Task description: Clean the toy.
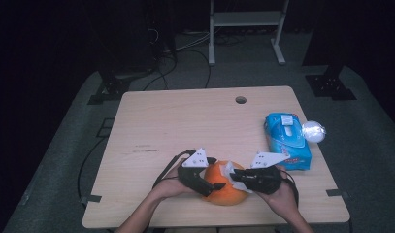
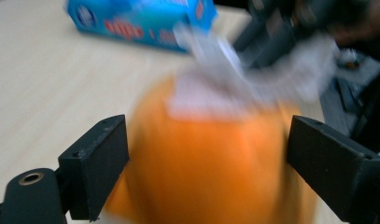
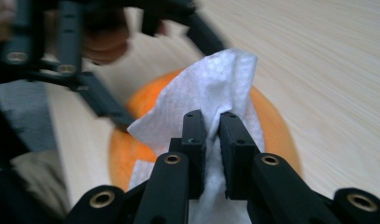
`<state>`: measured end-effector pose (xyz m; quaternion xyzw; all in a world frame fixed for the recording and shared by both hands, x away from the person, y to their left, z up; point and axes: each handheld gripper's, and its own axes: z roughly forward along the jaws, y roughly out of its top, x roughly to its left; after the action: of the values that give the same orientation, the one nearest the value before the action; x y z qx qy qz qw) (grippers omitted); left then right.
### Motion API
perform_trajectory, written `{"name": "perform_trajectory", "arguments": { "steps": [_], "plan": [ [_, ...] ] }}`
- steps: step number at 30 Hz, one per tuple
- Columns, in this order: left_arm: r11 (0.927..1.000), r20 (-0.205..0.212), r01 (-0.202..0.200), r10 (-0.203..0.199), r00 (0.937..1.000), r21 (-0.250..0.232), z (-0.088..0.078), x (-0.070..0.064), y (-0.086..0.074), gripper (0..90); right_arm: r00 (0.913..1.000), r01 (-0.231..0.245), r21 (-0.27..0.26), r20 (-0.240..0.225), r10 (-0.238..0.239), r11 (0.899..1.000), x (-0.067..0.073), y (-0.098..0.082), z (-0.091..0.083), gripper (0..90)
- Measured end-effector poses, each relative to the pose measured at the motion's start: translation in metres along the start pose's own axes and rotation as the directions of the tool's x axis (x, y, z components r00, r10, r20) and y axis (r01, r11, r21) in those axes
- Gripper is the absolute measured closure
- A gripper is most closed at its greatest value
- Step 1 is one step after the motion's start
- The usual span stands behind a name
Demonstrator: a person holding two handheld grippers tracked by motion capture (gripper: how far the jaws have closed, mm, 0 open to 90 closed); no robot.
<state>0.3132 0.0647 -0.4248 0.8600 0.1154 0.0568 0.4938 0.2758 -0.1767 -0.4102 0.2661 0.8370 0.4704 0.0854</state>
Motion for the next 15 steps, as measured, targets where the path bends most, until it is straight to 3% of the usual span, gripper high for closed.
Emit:
{"name": "perform_trajectory", "arguments": {
  "steps": [3,8,10,13,15],
  "plan": [
    [0.9994,-0.002,-0.015,0.015,0.9999,0.03,0.004,0.0,-0.008,20.1,0.9994,0.025,0.001,0.022,-0.025,1.0,0.003,0.003,-0.002,80.2],
    [0.9972,0.005,0.054,-0.054,0.9985,0.051,-0.002,0.011,-0.015,22.4,0.9971,-0.024,0.016,0.072,0.022,1.0,-0.013,-0.008,-0.011,80.3],
    [0.9987,0.008,0.036,-0.036,0.9993,0.037,-0.005,0.011,-0.01,19.5,0.997,-0.056,0.005,0.054,0.056,0.998,-0.015,-0.01,-0.01,80.3],
    [0.999,0.012,0.035,-0.035,0.9993,-0.027,-0.006,0.009,-0.004,16.9,0.9974,-0.011,0.004,0.071,0.011,1.0,-0.007,-0.005,-0.003,80.2],
    [0.9998,-0.01,0.004,-0.004,0.9999,0.018,-0.003,0.006,-0.005,22.4,0.9977,0.002,-0.012,0.068,-0.002,1.0,-0.004,-0.001,-0.001,80.2]
  ]
}}
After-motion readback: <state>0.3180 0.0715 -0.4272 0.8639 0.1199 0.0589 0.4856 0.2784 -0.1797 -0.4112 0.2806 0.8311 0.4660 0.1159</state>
